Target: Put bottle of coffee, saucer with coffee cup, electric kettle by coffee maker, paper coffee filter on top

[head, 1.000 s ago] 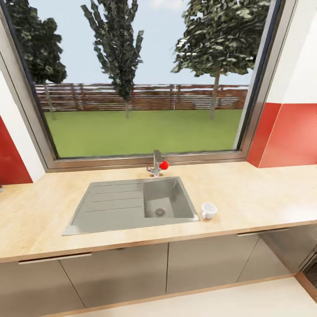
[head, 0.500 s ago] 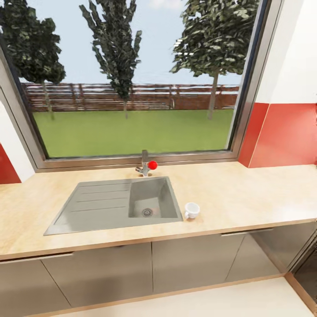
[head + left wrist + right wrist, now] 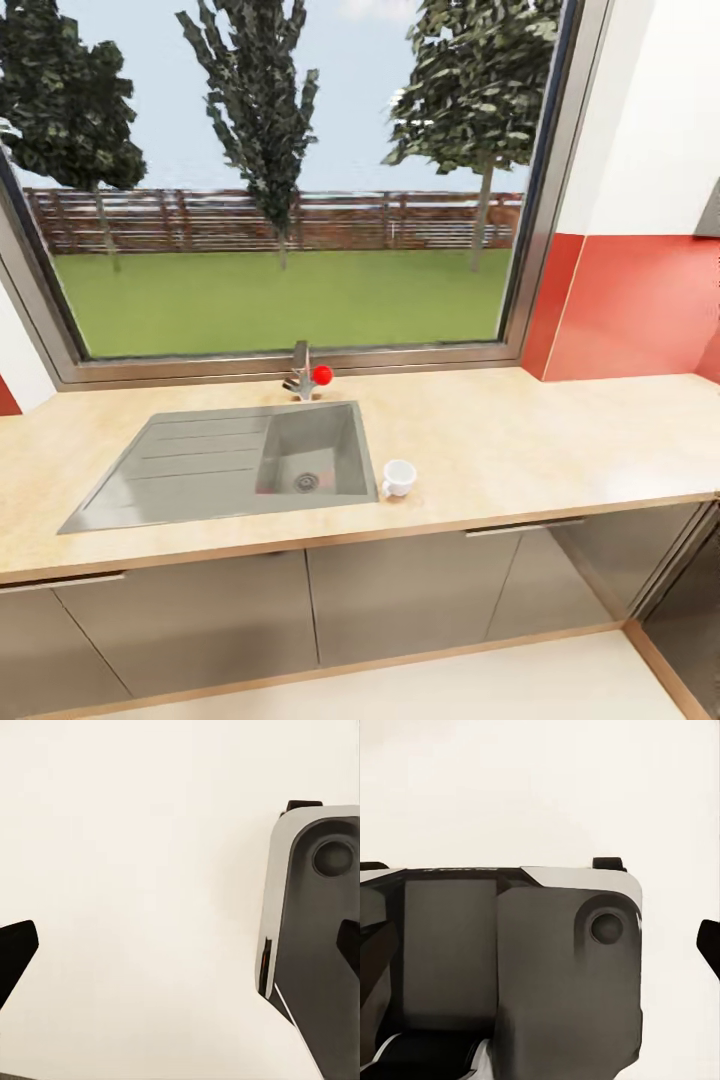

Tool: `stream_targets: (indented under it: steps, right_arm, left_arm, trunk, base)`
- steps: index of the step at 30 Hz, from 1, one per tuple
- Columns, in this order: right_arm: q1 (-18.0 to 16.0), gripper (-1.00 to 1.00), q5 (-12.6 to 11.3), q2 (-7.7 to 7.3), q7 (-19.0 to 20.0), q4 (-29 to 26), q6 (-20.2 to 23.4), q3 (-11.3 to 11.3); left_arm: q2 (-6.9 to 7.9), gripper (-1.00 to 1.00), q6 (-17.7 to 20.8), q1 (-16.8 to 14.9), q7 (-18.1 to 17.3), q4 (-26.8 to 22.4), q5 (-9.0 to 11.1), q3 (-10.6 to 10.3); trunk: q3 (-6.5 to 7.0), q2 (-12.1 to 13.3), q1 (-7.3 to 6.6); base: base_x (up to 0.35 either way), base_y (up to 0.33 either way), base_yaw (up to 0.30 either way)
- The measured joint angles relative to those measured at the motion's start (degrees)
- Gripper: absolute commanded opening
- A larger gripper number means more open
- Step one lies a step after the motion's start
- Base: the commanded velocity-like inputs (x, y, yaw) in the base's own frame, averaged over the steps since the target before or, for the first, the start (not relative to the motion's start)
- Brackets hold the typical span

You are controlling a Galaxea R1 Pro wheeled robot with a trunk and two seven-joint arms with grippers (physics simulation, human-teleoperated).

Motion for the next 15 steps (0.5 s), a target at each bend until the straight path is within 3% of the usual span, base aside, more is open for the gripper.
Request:
stream_targets:
  steps: [15]
  right_arm:
    - [0.0, 1.00, 0.0, 0.01, 0.0, 0.0, -0.1, 0.0]
  left_arm:
    - [-0.10, 1.00, 0.0, 0.0, 0.0, 0.0, 0.0, 0.1]
  trunk:
    - [-0.03, 0.0, 0.01]
  base:
    - [-0.077, -0.274, 0.234]
